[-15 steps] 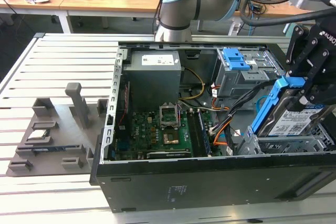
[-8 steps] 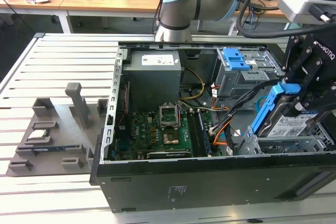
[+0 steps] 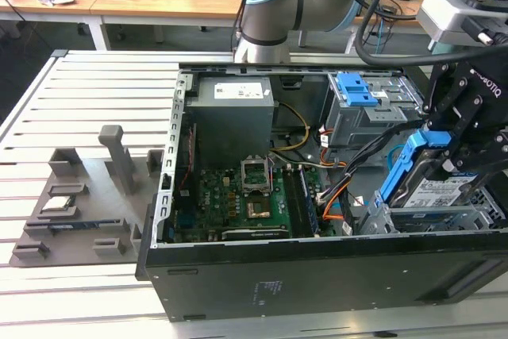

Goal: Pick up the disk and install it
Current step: 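Insert the disk into the insertion slot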

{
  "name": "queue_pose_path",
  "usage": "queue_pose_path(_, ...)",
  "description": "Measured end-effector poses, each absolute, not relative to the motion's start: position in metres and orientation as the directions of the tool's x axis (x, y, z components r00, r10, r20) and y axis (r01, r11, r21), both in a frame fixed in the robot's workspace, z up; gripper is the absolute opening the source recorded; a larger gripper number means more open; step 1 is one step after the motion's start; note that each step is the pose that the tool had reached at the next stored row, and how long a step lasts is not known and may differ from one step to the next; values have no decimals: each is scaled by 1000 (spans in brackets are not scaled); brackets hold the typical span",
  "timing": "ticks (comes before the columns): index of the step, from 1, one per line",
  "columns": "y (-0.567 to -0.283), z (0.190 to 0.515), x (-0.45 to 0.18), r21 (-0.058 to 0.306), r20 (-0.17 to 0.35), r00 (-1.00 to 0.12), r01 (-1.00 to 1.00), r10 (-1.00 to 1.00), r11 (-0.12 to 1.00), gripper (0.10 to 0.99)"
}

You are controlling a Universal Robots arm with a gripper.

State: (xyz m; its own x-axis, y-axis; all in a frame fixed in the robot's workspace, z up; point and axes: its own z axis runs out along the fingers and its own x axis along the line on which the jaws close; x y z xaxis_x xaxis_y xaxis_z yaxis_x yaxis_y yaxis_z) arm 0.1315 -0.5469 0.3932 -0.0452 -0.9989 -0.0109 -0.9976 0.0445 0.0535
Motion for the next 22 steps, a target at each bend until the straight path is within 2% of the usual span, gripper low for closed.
queue_pose_path(2, -547, 393, 131, 54, -11, -45, -998, -999, 45, 369)
queue_pose_path(3, -547, 393, 131, 53, -11, -45, -998, -999, 45, 443)
queue_pose_path(10, -547, 393, 131, 53, -11, -45, -998, -999, 45, 427)
queue_pose_path(14, -547, 393, 131, 53, -11, -45, -998, -999, 45, 180)
queue_pose_path(15, -547, 393, 131, 53, -11, -45, -998, -999, 45, 180)
queue_pose_path(16, -547, 393, 131, 53, -11, -45, -998, -999, 45, 106)
queue_pose_path(22, -547, 393, 131, 53, -11, -45, -998, -999, 45, 106)
